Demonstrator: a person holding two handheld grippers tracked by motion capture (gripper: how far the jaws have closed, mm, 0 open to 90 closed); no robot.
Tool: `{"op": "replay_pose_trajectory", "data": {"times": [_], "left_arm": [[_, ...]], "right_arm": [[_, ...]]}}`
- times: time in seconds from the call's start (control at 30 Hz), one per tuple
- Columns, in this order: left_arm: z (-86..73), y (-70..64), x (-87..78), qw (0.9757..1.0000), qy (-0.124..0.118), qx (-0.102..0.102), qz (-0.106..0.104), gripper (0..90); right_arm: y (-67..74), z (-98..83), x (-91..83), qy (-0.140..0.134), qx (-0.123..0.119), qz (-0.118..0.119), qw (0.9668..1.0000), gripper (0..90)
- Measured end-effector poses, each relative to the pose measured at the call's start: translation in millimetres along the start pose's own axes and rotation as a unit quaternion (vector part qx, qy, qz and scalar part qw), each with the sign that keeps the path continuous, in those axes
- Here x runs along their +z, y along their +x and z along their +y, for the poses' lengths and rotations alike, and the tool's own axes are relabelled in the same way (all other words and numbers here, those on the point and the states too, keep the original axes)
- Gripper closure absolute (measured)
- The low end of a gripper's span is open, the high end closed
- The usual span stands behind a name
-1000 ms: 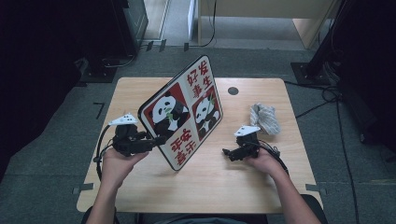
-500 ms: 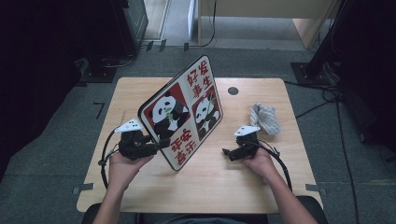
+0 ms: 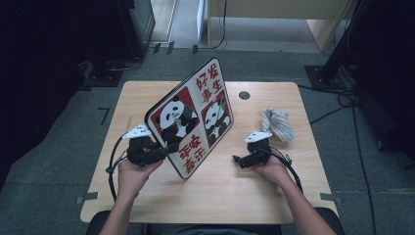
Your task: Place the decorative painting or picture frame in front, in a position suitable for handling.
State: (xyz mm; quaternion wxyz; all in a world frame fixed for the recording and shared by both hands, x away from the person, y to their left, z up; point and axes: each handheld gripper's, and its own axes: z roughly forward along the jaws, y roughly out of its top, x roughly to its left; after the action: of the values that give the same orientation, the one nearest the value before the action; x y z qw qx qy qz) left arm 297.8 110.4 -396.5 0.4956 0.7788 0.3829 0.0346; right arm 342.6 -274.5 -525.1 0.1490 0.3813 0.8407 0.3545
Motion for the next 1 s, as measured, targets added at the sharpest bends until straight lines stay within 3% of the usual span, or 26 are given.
{"op": "replay_pose_trajectory", "data": {"times": [0.23, 0.3, 0.4, 0.57, 0.87, 1.0], "left_arm": [[-0.3, -0.7, 0.3, 0.9999, -0.001, 0.003, 0.011, 75.2], [-0.4, -1.6, 0.5, 0.9999, -0.001, 0.002, 0.014, 75.5], [0.0, -1.7, 0.0, 0.9999, 0.000, 0.001, 0.013, 75.5], [0.4, -1.0, -0.9, 0.9999, 0.002, 0.001, 0.011, 75.4], [0.8, -1.9, -4.2, 0.9999, -0.001, -0.001, 0.014, 76.0], [0.7, -2.6, -5.5, 0.9998, -0.002, -0.003, 0.019, 77.4]], "right_arm": [[-2.5, 3.5, -5.4, 0.009, 0.006, -0.007, 0.9999, 13.1], [-3.9, 4.7, -8.2, 0.003, 0.003, -0.013, 0.9999, 13.7], [-7.8, 8.3, -14.7, -0.007, 0.020, -0.012, 0.9997, 16.6], [-16.0, 11.6, -23.5, -0.010, 0.044, -0.001, 0.9990, 21.9], [-22.8, 21.2, -39.1, -0.025, 0.043, 0.018, 0.9986, 29.1], [-25.3, 23.9, -40.2, -0.013, 0.042, 0.020, 0.9988, 31.7]]}}
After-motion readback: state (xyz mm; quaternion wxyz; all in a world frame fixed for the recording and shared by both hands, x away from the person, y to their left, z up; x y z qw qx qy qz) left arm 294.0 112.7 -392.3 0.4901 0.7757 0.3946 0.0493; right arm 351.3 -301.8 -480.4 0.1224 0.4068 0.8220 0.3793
